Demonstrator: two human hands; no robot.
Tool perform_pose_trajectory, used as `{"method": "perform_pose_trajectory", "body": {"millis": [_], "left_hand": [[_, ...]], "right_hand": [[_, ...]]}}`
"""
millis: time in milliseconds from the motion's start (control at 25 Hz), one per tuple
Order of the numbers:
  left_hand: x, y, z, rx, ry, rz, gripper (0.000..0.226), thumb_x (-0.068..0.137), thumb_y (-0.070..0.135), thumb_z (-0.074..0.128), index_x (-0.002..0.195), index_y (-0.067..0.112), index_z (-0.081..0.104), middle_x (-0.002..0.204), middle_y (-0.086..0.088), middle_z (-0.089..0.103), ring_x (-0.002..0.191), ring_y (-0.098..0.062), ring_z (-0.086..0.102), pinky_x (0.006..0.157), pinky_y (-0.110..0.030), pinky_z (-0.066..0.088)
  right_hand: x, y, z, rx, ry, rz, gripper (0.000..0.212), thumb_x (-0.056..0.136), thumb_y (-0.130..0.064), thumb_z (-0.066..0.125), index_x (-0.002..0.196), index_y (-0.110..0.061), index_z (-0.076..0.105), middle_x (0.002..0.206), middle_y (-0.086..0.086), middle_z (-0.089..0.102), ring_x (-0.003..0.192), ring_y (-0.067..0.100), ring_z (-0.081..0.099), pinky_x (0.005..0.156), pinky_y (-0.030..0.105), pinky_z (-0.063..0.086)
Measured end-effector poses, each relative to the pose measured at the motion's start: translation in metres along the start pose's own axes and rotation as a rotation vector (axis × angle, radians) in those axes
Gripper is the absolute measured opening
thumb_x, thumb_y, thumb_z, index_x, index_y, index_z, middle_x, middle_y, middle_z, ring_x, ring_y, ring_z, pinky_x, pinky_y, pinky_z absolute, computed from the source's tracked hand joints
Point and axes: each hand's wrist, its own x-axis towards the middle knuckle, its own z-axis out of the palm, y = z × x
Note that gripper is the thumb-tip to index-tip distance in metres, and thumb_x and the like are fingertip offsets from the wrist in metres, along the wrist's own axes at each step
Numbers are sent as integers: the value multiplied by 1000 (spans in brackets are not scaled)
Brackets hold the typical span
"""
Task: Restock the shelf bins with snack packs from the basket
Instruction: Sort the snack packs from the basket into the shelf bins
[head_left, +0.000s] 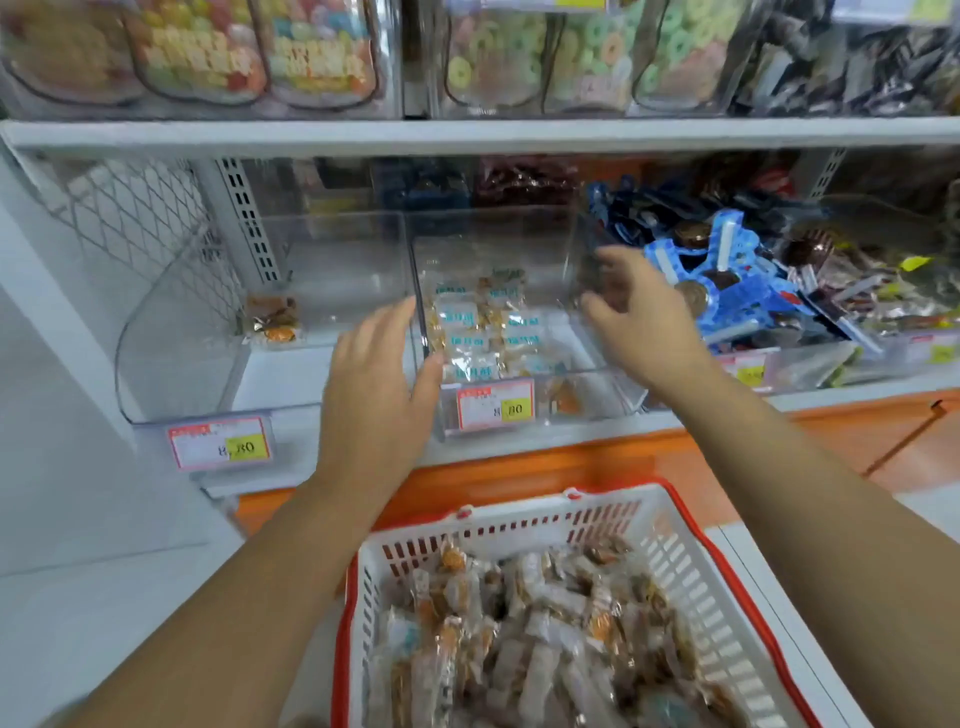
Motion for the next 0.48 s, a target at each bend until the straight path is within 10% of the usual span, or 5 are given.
{"method": "perform_pose_trajectory", "body": {"millis": [120,320,480], "left_hand": [[-48,6,16,-80,-27,208,36,98,23,51,134,17,53,123,2,58,113,-13,52,96,-27,43],[-154,-22,87,91,-814,120,41,98,24,48,140,25,48,141,7,47,128,-13,43,104,-29,38],[-219,-46,117,137,-1043,-45,54,90,20,55,143,24,44,143,0,47,129,-19,43,105,-33,40]], "right_hand": [[-82,37,9,199,207,56,21,94,-10,52,112,-17,59,94,-6,64,85,12,59,70,15,40],[-199,120,95,-108,-582,386,28,92,-10,49,113,-18,65,114,4,66,108,25,61,84,30,48],[-268,132,133,-387,-973,46,69,82,-19,56,145,-34,34,146,1,38,136,31,31,112,42,31]]}}
